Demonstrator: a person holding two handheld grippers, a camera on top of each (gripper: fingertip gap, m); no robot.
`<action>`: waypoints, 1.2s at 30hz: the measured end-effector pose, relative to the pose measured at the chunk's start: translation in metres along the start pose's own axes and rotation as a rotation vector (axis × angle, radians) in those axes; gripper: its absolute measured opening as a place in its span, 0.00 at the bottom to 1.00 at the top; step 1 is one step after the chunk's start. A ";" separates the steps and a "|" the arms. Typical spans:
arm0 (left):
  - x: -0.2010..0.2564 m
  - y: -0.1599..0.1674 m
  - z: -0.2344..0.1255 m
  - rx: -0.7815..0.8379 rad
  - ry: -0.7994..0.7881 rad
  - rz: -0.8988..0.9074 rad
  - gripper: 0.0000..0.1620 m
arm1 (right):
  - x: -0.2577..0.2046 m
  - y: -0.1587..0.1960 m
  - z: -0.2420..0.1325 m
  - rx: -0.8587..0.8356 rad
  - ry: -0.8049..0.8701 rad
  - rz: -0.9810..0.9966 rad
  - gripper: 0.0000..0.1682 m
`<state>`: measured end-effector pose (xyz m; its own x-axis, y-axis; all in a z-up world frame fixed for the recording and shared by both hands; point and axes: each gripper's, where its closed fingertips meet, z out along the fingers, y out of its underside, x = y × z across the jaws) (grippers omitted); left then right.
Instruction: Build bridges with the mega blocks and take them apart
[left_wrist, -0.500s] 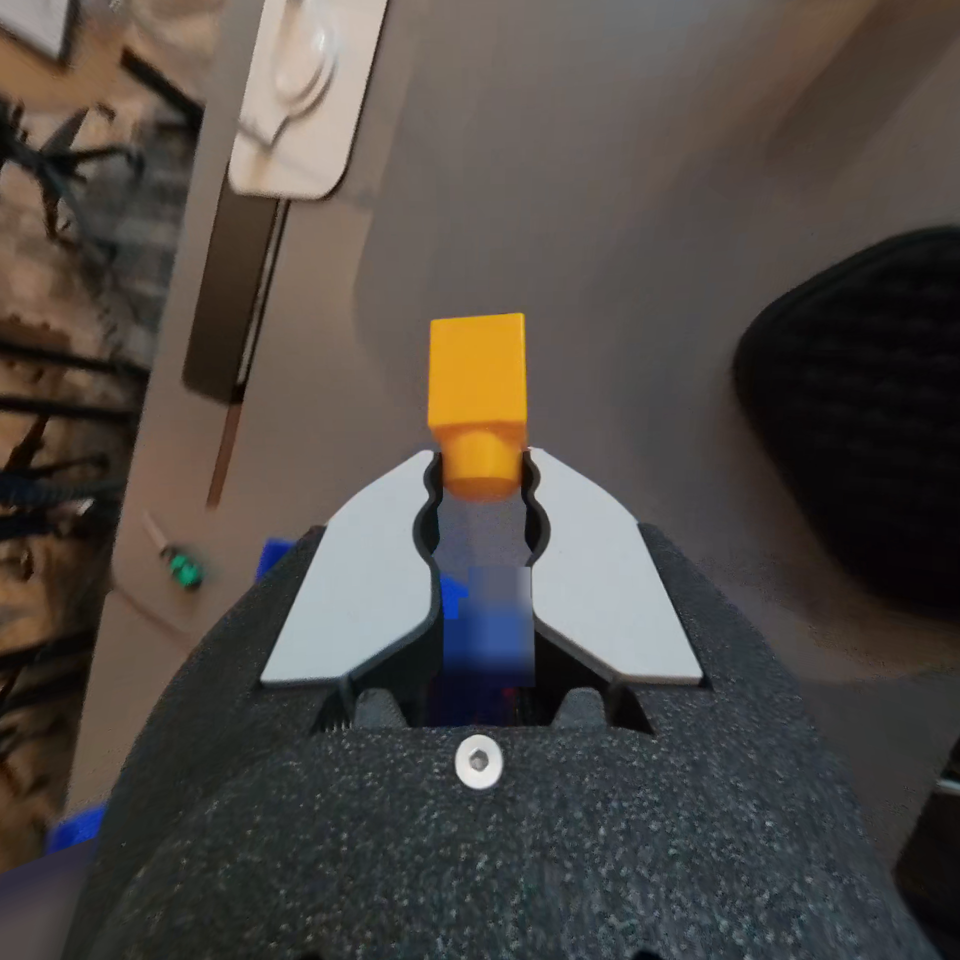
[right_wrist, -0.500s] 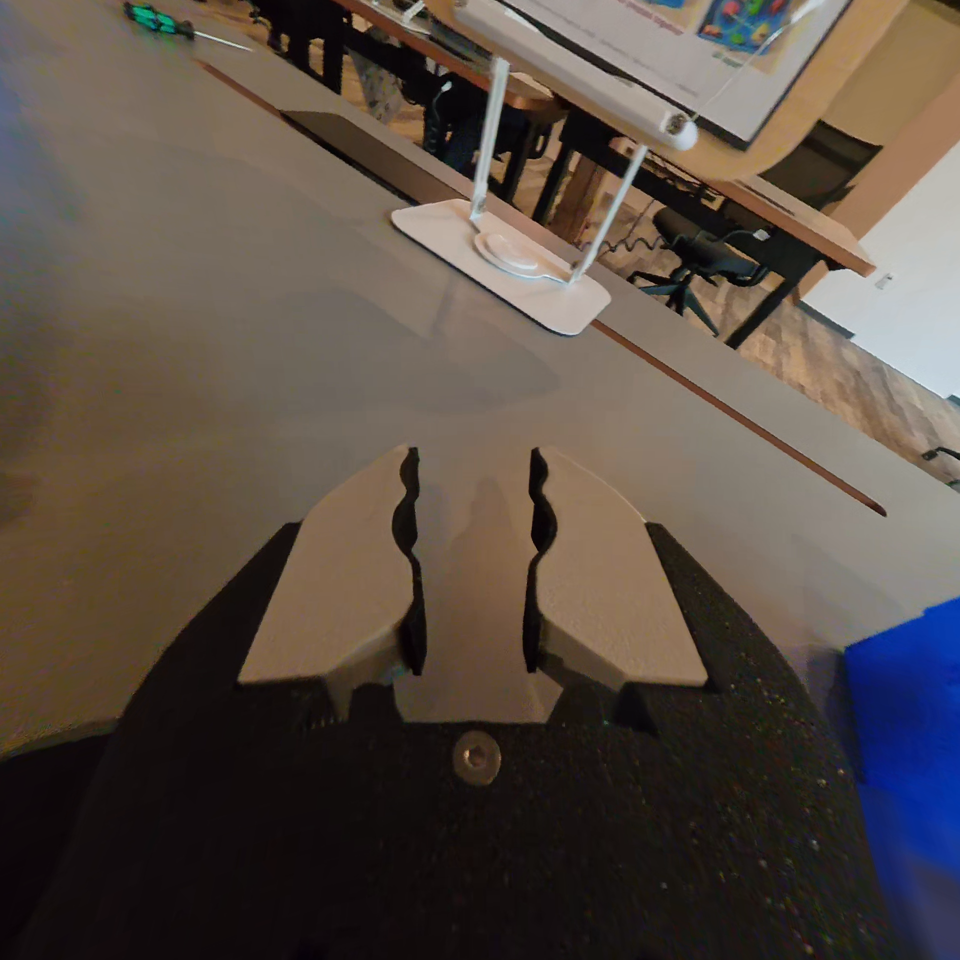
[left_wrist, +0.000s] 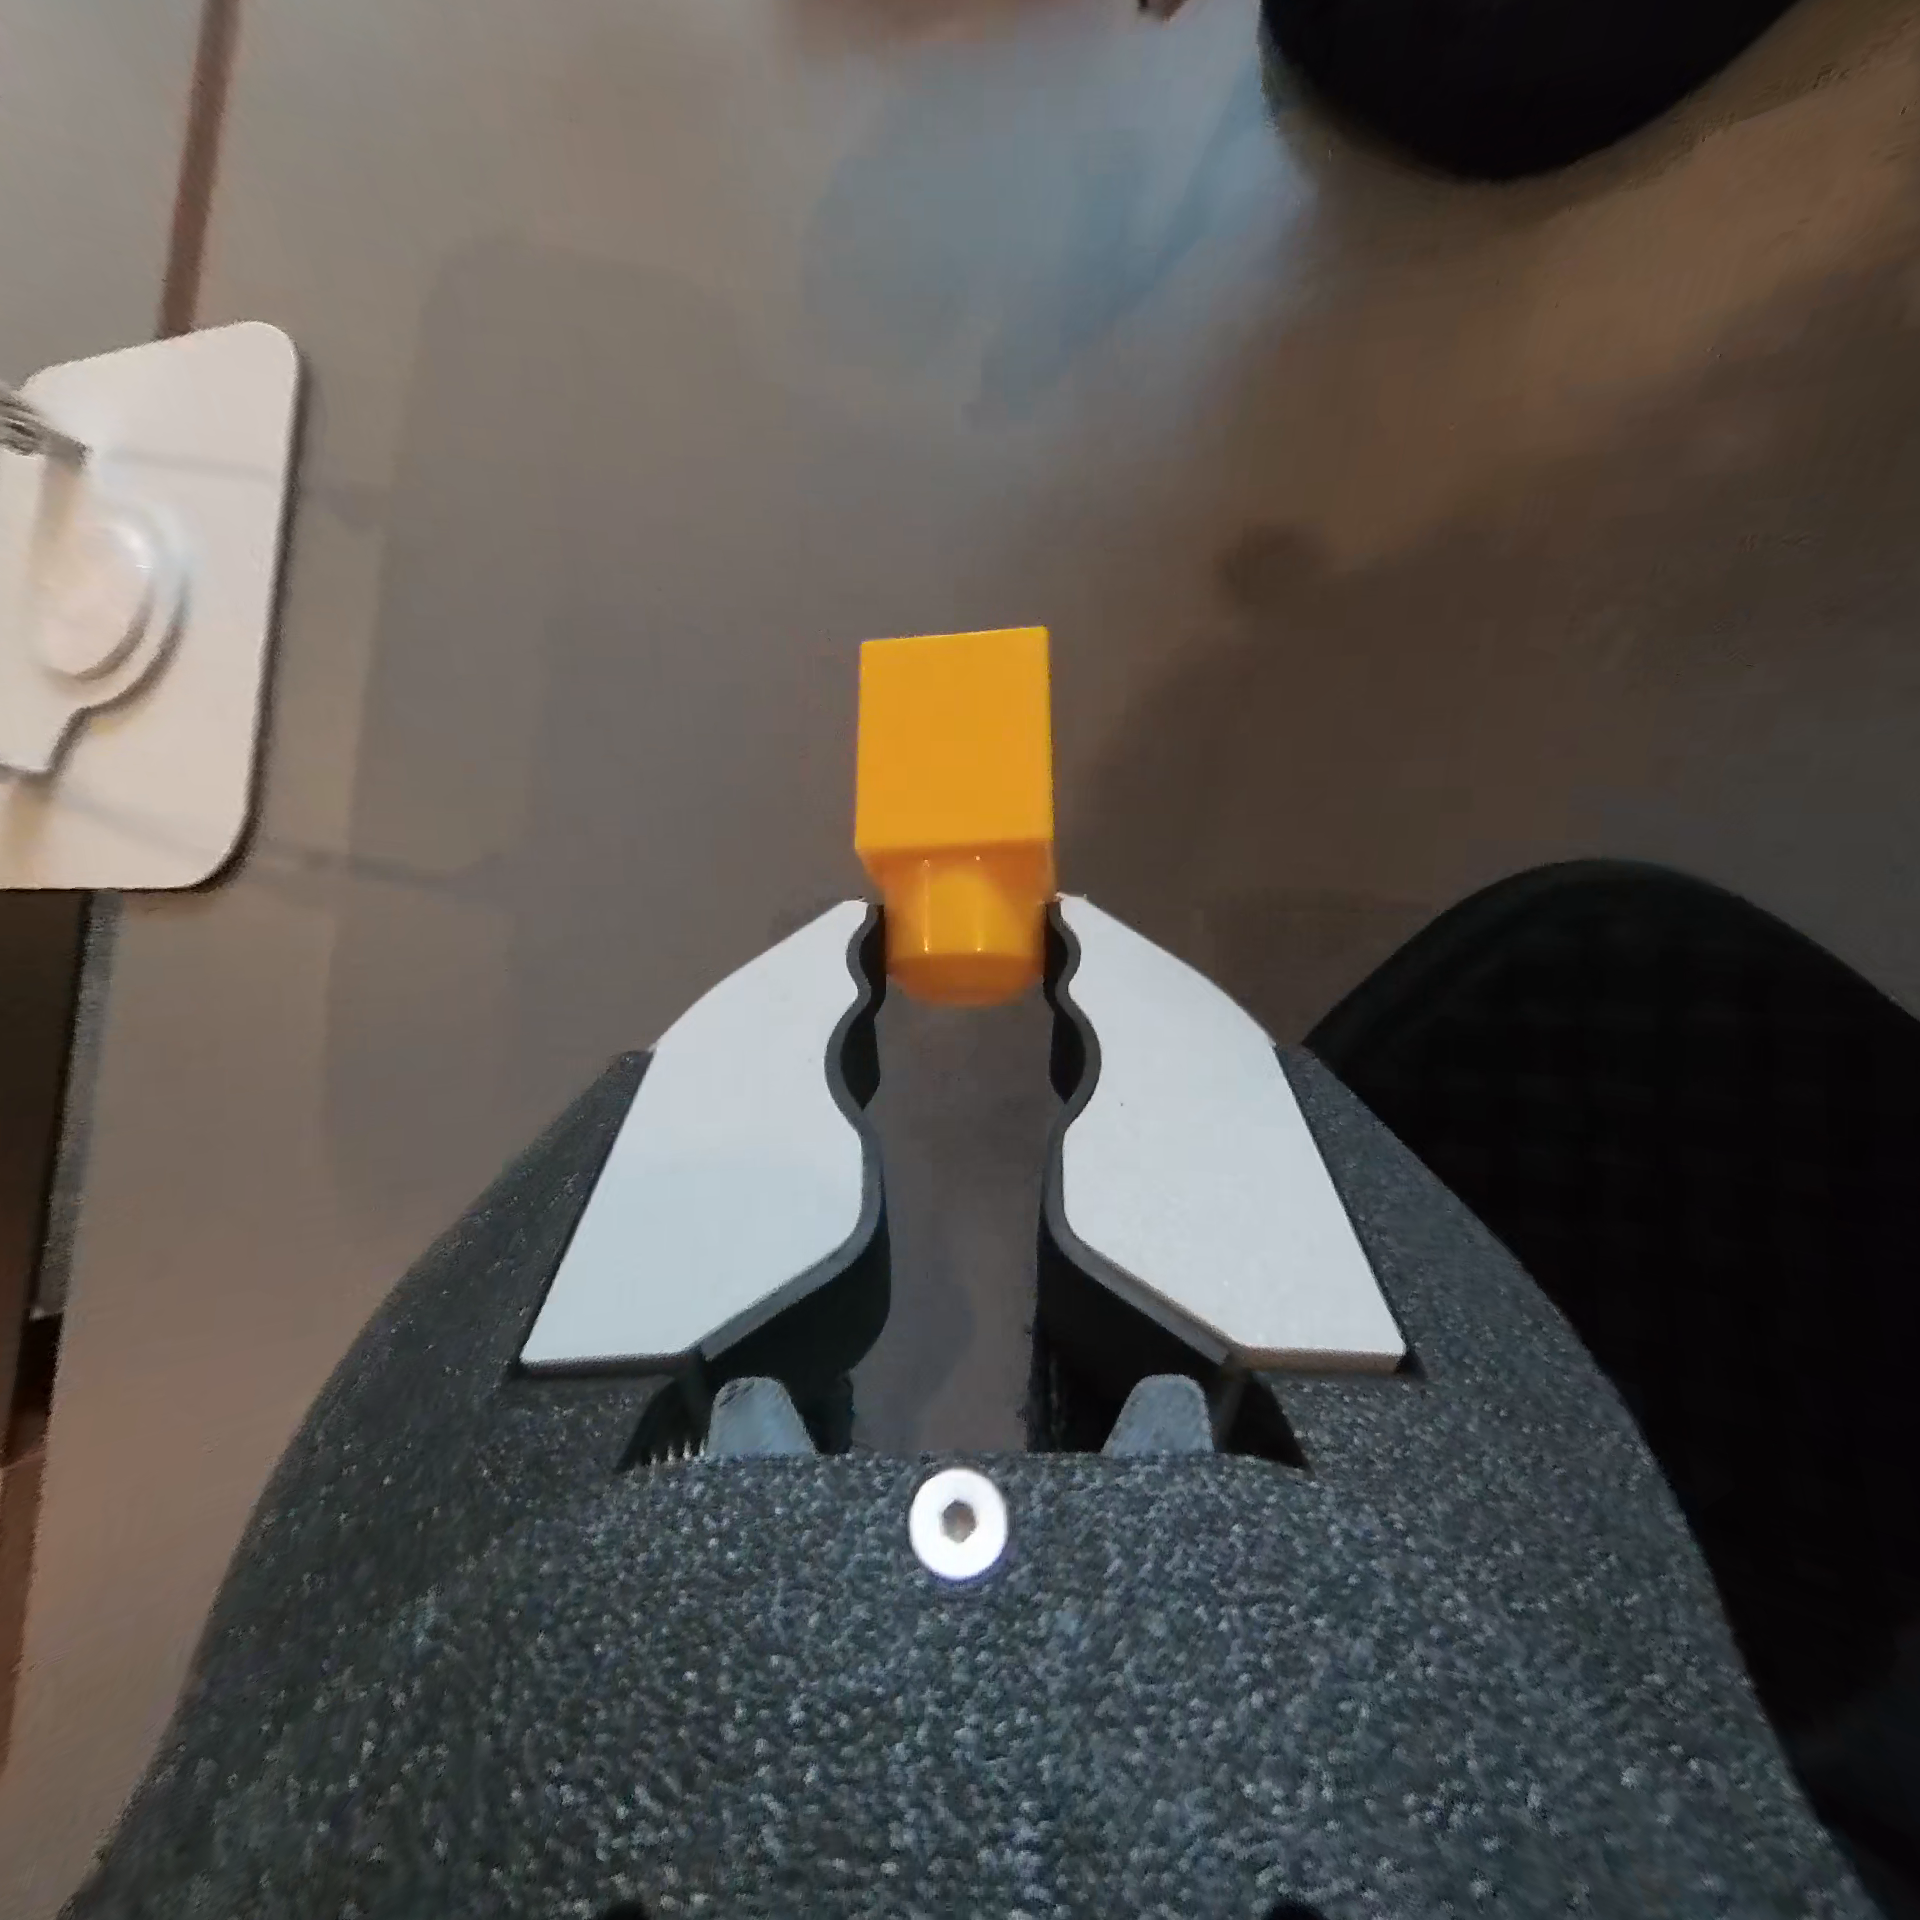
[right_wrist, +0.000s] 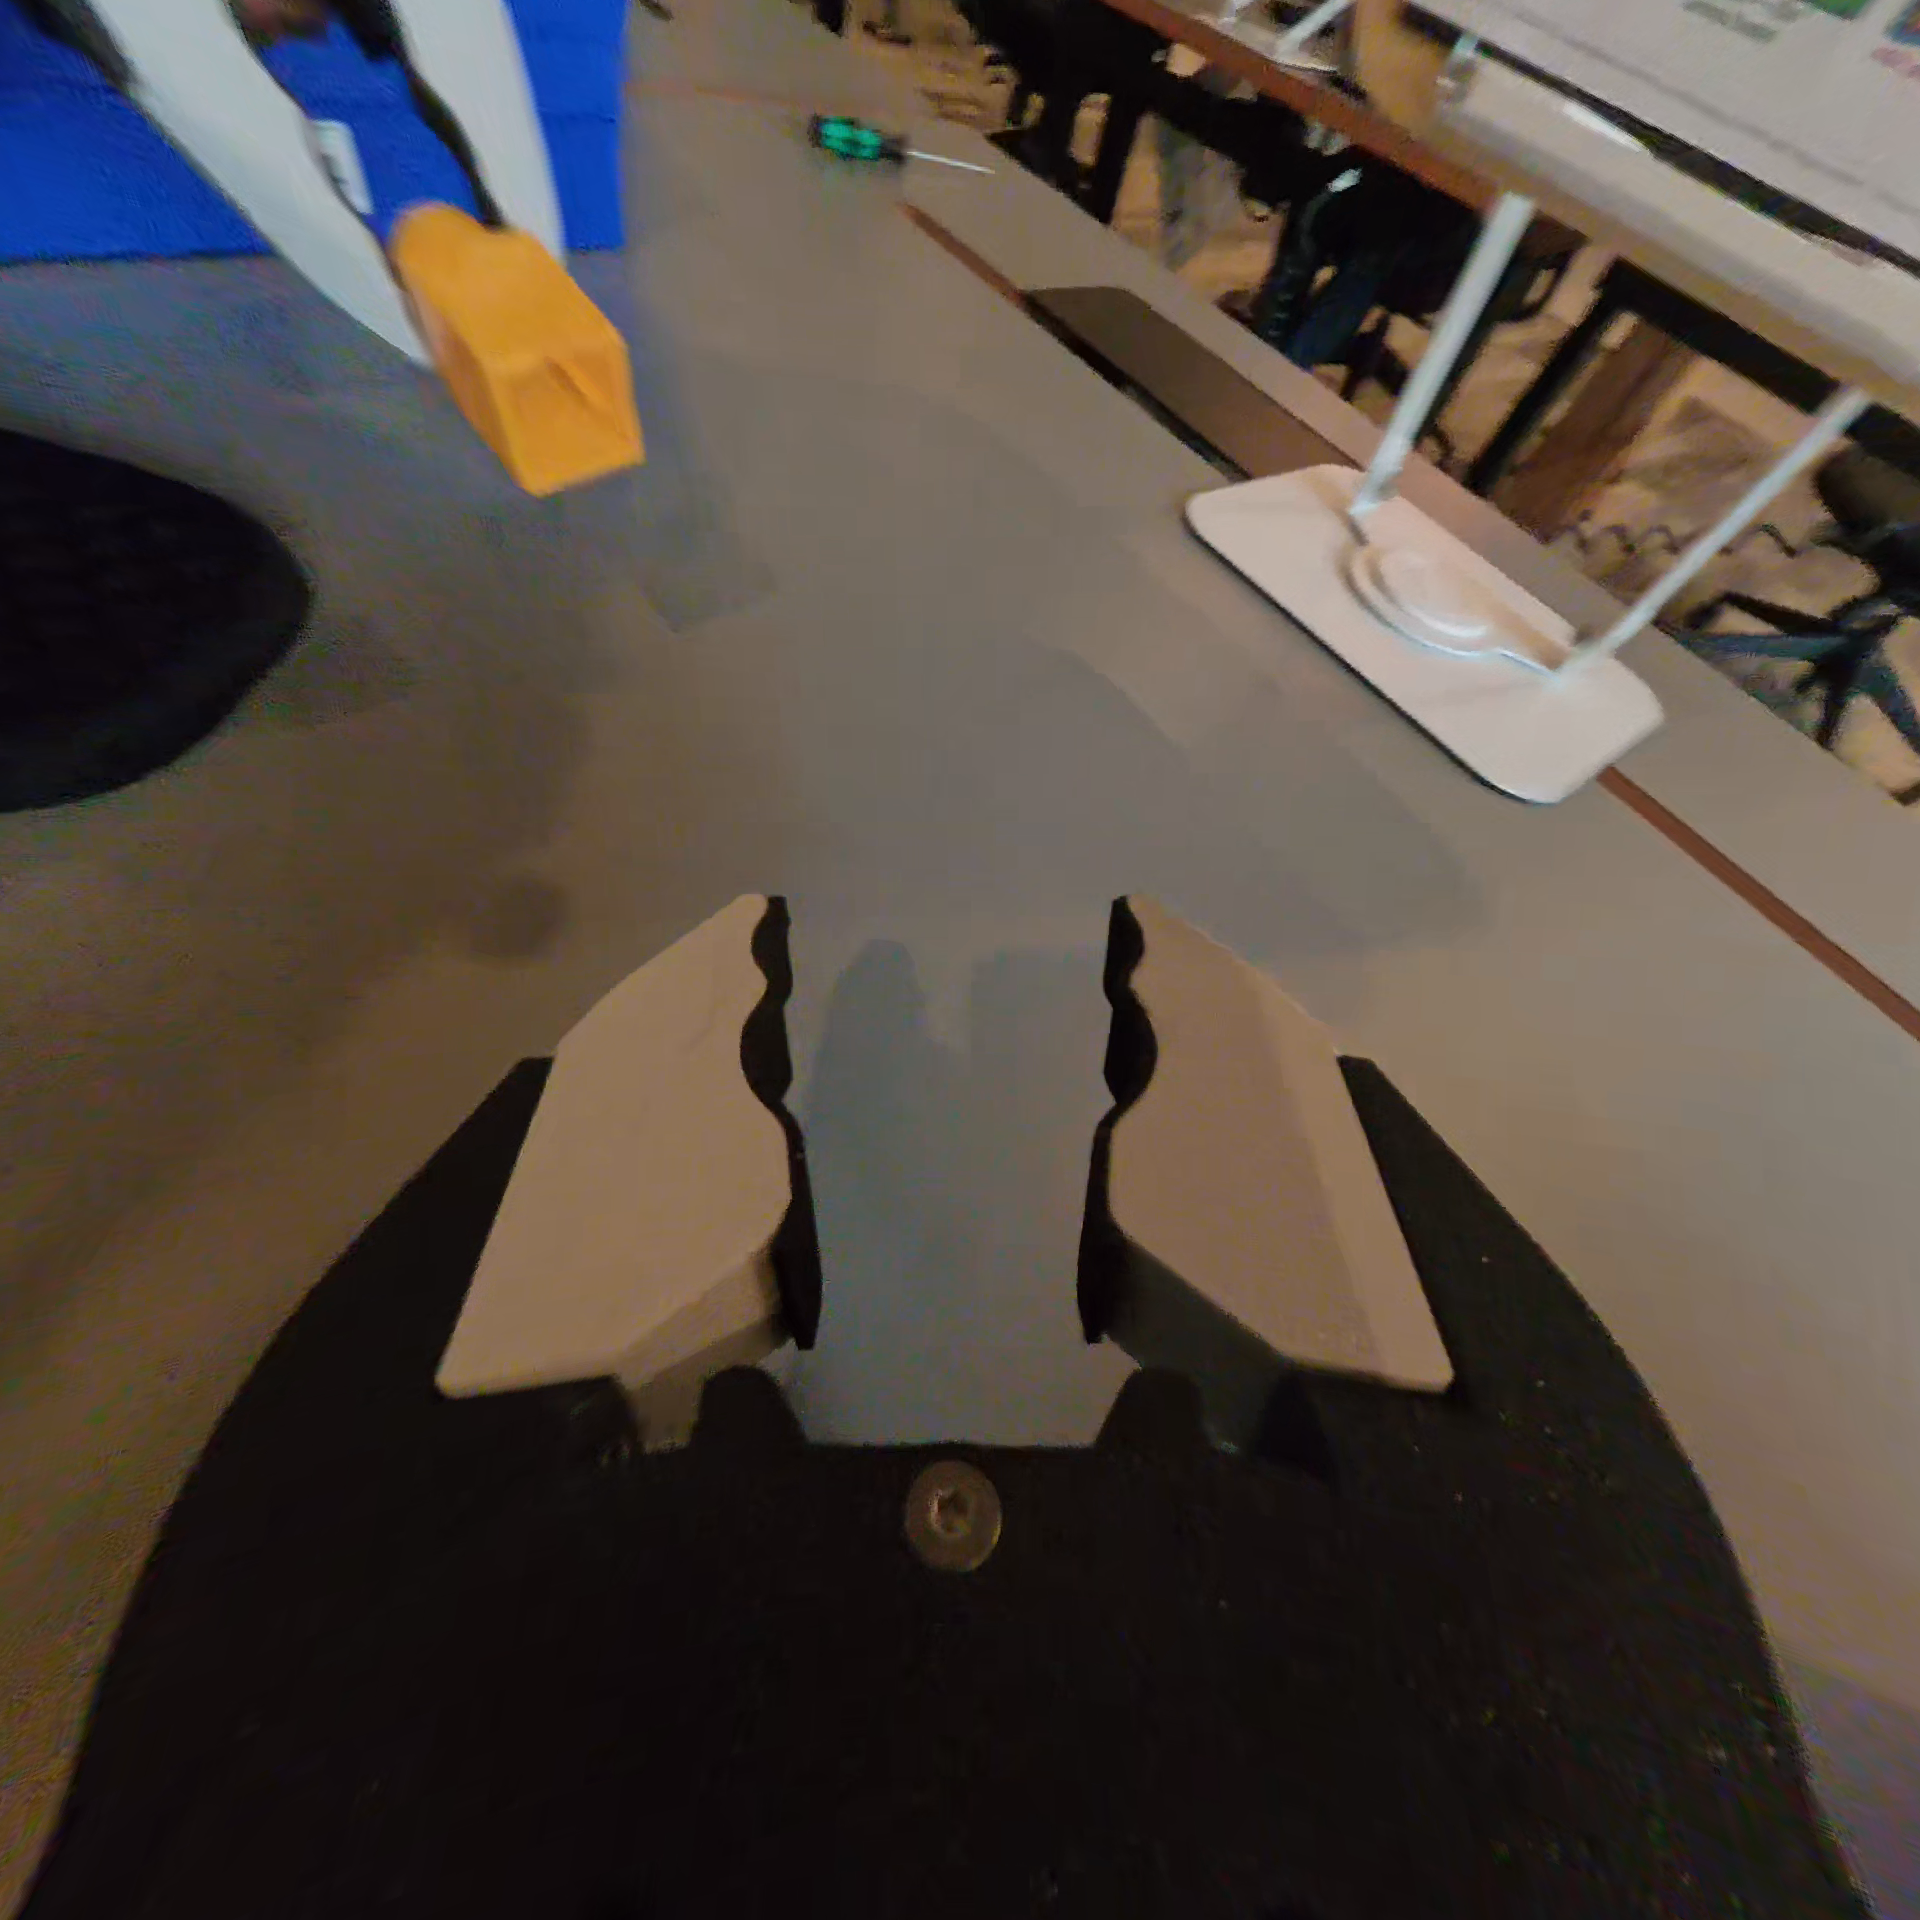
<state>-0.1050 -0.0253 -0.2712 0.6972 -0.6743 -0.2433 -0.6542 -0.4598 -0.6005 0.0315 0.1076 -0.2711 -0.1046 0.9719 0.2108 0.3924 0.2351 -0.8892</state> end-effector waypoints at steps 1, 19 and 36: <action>0.002 0.002 0.004 -0.007 0.015 -0.002 0.18 | -0.006 -0.006 0.002 -0.005 -0.029 -0.013 0.35; 0.030 -0.008 0.035 0.003 0.155 0.023 0.18 | -0.085 -0.065 0.056 0.150 -0.364 -0.050 0.44; 0.051 -0.019 0.042 -0.002 0.234 0.095 0.18 | -0.119 -0.029 0.075 -0.032 -0.424 -0.260 0.20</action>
<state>-0.0448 -0.0268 -0.3038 0.5460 -0.8299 -0.1149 -0.7140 -0.3891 -0.5820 -0.0357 -0.0155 -0.3011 -0.5626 0.7928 0.2344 0.3309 0.4758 -0.8149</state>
